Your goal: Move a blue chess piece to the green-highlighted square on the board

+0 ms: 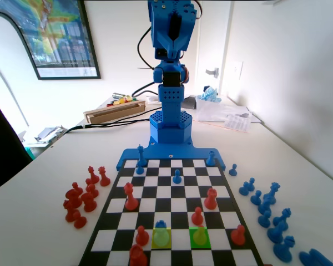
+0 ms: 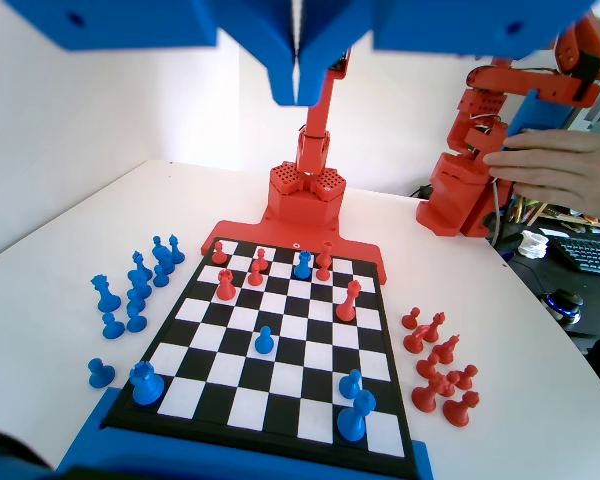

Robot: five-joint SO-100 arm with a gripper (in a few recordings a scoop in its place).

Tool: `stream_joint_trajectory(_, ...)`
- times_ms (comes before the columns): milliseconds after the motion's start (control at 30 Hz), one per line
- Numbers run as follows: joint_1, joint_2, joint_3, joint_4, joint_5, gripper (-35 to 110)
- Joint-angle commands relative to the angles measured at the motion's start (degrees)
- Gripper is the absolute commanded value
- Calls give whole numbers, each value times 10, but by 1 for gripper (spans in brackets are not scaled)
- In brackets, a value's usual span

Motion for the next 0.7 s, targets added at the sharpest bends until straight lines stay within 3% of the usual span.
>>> stream_joint_trajectory(0, 11, 12, -5, -11, 1, 1)
stream_joint_trajectory(667, 3, 13, -18, -16, -1, 1)
